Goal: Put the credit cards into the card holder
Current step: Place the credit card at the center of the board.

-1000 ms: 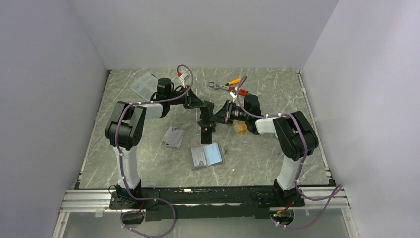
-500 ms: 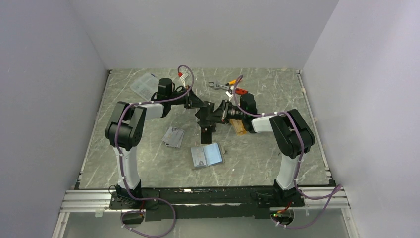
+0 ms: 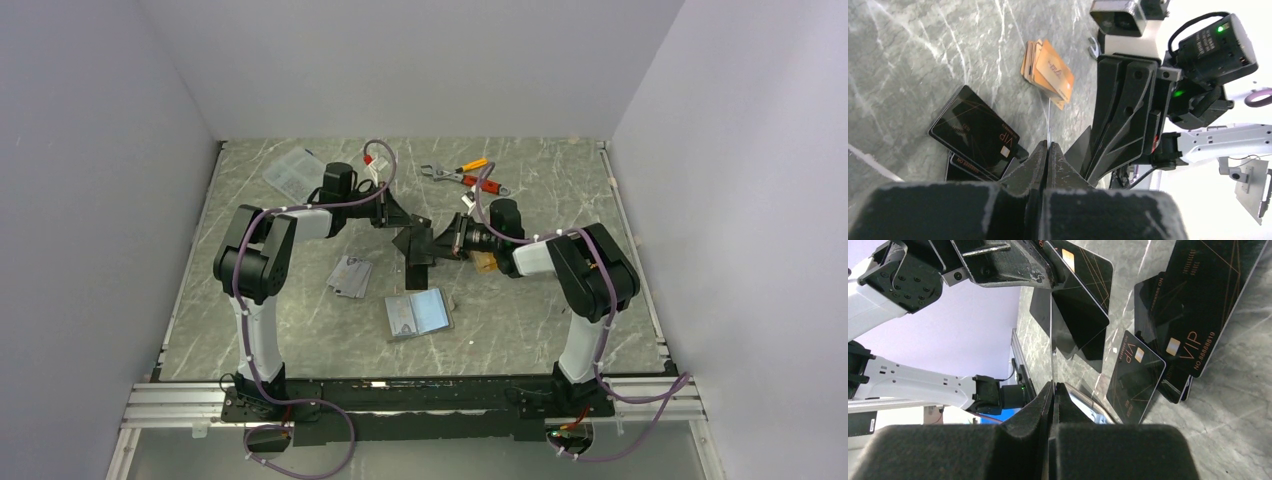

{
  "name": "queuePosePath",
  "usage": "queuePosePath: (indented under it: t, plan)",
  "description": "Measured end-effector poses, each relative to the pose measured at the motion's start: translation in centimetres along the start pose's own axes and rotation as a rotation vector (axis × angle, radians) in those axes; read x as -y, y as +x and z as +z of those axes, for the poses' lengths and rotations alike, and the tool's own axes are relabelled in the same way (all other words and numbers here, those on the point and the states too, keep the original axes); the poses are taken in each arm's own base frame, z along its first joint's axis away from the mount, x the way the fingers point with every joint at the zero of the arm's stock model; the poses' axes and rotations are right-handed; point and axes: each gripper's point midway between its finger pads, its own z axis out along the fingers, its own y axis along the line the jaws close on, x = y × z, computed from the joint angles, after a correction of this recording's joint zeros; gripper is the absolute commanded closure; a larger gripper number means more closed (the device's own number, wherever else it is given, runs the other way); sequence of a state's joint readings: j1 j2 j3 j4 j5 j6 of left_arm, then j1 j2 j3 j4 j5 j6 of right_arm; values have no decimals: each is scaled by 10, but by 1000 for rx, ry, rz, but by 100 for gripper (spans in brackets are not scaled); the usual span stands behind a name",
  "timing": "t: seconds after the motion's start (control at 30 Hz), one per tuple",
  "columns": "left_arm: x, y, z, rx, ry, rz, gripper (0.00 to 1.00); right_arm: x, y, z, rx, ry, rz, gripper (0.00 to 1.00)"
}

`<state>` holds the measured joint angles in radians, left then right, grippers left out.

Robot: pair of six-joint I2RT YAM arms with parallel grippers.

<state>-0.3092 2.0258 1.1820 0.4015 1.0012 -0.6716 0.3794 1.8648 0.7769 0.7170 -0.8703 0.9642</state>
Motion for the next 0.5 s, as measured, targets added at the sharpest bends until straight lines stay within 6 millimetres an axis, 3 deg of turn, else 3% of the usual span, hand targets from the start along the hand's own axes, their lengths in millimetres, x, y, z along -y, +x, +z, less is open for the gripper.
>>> queuePosePath:
  t: [0.27, 0.5]
  plan:
    - [-20, 13, -2, -30, -91, -4, 84, 9, -1, -8, 9, 28, 7, 100]
    - [-36, 28, 1, -60, -183, 5, 79, -1, 1, -25, 25, 50, -32, 100]
